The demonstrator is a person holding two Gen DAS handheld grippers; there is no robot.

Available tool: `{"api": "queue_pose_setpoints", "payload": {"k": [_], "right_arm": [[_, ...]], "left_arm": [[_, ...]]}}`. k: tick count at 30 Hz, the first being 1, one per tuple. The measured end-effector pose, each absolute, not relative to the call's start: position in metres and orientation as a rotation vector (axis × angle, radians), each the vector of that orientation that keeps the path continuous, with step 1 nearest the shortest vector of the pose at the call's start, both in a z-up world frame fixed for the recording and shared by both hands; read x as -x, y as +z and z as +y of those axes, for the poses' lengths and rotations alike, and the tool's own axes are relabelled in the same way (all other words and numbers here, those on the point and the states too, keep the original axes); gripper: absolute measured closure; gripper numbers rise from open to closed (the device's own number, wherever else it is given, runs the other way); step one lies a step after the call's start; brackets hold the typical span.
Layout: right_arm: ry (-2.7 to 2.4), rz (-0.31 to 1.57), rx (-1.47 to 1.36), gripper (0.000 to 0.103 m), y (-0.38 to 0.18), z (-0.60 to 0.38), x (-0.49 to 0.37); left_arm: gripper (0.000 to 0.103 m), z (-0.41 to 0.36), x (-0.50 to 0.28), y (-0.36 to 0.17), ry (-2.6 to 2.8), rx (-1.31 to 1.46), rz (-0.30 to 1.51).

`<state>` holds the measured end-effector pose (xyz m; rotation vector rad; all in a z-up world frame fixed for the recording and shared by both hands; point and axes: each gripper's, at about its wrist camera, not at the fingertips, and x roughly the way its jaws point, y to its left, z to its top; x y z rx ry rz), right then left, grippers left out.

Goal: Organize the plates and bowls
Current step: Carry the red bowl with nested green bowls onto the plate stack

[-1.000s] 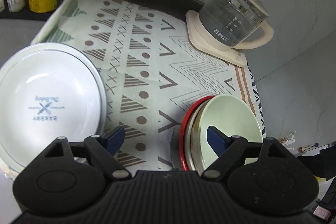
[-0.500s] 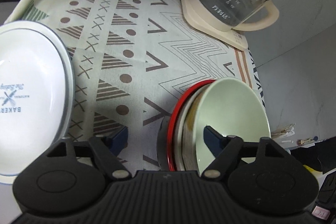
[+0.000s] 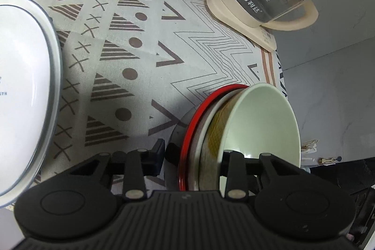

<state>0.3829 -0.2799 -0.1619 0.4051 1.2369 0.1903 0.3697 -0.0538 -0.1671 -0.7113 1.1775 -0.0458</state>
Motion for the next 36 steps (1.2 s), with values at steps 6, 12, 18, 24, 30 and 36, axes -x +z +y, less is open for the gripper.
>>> {"api": "queue_pose_setpoints", "payload": {"k": [6,12,18,24,30,36], "right_arm": [[0.206,1.239,-0.422,0.069,-0.158,-0.28,-0.382],[0.234,1.216,-0.404,0.069,-0.147,-0.271,-0.379],[0.273,1.194,-0.394,0.069,-0.133,-0.257,-0.38],[0.324,1.169,-0.38,0.069,-0.119,-0.24,-0.382],[0.372,1.157,-0.364,0.069,-0.109,-0.222,-0.383],[0.407,1.147,-0.35,0.069,-0.1,-0.205,-0.382]], "left_arm": [[0.068,-0.05,-0.364,-0.161,-0.028,0.705,1.169],[0.068,-0.038,-0.355,-0.147,-0.01,0.715,1.127],[0.068,-0.025,-0.347,-0.127,0.02,0.718,1.075],[0.068,-0.008,-0.337,-0.111,0.053,0.727,1.031],[0.068,0.01,-0.327,-0.1,0.085,0.748,0.997],[0.068,0.027,-0.316,-0.093,0.116,0.776,0.972]]}}
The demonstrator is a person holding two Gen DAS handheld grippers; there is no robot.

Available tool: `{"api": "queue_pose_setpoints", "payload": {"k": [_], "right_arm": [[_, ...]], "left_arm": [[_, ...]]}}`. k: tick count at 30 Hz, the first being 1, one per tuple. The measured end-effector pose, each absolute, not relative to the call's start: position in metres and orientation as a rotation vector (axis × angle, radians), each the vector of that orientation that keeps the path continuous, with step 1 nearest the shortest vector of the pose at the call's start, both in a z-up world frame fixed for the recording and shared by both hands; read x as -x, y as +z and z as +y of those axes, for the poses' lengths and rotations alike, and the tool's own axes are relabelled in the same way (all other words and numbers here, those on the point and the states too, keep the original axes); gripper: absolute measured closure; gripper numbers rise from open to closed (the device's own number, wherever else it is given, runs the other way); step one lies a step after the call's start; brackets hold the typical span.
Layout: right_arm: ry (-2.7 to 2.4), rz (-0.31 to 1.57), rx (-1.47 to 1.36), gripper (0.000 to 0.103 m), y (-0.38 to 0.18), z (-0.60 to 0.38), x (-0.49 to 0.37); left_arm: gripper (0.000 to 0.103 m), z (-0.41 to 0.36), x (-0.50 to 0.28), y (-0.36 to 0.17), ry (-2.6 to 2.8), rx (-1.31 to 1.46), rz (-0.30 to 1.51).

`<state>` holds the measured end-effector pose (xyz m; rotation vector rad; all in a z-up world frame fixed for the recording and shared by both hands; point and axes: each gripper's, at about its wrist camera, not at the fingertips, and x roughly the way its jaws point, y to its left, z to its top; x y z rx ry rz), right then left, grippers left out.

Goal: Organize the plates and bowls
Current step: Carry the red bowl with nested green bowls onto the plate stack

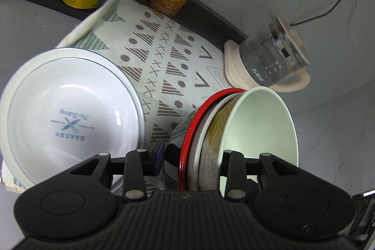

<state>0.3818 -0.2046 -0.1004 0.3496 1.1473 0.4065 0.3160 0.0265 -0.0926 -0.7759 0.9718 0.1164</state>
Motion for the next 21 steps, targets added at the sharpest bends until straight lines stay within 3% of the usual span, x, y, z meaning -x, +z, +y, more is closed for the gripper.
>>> {"api": "queue_pose_setpoints", "payload": {"k": [21], "right_arm": [[0.539,1.128,-0.274,0.069,-0.084,-0.134,-0.382]], "left_arm": [[0.068,0.094,-0.277,-0.075,0.249,0.859,0.886]]}}
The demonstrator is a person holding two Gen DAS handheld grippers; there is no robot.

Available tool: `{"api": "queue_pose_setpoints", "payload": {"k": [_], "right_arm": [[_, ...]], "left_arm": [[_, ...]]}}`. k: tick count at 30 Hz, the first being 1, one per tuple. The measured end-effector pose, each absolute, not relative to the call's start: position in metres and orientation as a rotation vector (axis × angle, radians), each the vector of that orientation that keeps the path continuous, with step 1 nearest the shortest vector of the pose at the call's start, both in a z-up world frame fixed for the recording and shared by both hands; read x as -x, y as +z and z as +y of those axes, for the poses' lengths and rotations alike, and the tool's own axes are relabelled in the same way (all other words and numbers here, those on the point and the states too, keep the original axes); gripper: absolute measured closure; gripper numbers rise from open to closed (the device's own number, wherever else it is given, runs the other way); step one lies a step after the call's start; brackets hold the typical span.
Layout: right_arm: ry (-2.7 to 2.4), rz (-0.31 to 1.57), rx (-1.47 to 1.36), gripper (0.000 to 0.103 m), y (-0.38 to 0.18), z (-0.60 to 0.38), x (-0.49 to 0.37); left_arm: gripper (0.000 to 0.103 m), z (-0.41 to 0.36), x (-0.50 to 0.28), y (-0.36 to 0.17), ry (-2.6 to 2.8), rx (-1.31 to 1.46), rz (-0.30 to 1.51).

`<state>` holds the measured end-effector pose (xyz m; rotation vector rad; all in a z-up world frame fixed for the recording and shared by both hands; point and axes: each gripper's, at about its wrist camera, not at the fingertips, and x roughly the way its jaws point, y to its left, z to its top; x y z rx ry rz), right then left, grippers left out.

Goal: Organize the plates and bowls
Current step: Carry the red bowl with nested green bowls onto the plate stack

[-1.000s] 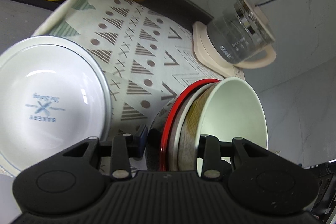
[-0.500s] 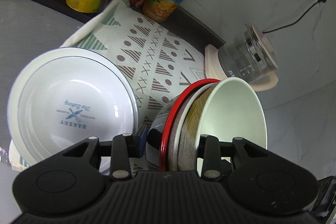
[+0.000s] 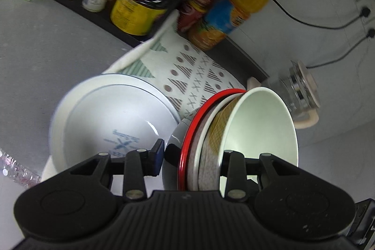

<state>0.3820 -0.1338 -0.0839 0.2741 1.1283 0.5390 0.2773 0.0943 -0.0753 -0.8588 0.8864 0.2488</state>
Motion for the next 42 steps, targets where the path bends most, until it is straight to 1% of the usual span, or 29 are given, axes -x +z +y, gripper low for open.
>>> {"api": "queue_pose_setpoints", "payload": {"k": [17,31,37,42], "right_arm": [[0.662,1.205,-0.174,0.069,-0.099,-0.068,-0.382],[0.717,1.286,-0.108,0.069,-0.126,-0.033,-0.389],[0.764,1.28,-0.057,0.068,-0.129,-0.022,-0.399],[0.819,1.287,-0.04,0.064,-0.128,-0.018,-0.407]], "left_arm": [[0.068,0.14,-0.249,-0.096,0.399,0.92,0.881],[0.068,0.16,-0.247,-0.124,0.481,0.964,0.939],[0.068,0.166,-0.25,-0.129,0.469,0.967,0.958],[0.068,0.169,-0.25,-0.134,0.454,0.985,0.971]]}}
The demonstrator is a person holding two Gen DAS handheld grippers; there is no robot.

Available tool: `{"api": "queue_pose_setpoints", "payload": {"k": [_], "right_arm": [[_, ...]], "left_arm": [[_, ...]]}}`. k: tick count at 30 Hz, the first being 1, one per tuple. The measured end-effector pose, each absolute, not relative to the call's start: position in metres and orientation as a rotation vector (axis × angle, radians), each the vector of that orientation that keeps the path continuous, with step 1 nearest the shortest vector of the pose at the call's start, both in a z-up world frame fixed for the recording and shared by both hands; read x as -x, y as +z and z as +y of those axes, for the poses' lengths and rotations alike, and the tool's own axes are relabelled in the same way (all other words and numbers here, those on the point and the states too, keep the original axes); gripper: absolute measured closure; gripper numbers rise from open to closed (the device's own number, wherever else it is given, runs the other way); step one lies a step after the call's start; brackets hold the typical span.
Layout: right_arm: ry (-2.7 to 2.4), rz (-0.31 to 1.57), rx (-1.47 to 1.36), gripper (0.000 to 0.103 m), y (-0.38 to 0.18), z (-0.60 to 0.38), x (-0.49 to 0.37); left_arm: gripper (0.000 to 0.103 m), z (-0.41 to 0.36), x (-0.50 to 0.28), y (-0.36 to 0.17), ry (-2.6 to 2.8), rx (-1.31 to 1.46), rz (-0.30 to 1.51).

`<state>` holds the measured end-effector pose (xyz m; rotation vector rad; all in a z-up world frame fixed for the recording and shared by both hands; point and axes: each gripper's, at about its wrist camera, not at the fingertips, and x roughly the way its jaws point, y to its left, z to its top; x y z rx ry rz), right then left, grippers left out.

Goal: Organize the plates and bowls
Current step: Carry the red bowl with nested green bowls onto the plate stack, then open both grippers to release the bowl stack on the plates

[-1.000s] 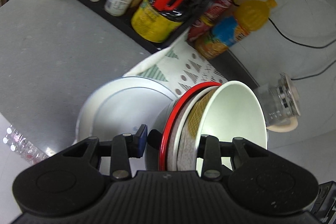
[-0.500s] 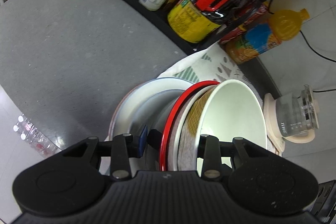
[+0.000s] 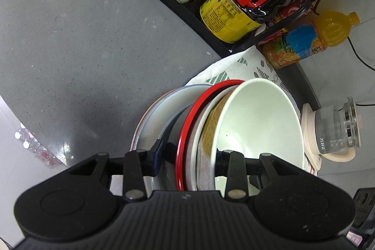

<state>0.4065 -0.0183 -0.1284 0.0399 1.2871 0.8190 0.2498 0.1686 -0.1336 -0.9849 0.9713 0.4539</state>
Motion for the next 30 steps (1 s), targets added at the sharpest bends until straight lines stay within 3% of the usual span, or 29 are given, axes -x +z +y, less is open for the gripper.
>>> {"api": "queue_pose_setpoints", "payload": {"k": [7,11,15,30], "right_arm": [[0.887,1.309,-0.038,0.056,-0.128,-0.017,-0.417],[0.912,1.283,-0.012,0.028,-0.12,-0.019,-0.421],[0.9,1.267,-0.018,0.025,-0.113,-0.026,-0.427],[0.664,1.14,-0.08,0.011,-0.089,-0.057,-0.405]], "left_arm": [[0.06,0.168,-0.257,-0.121,0.45,0.947,1.005],[0.042,0.164,-0.263,-0.108,0.46,0.894,1.005],[0.026,0.159,-0.274,-0.099,0.445,0.827,1.018],[0.022,0.15,-0.286,-0.089,0.288,0.625,1.012]]}}
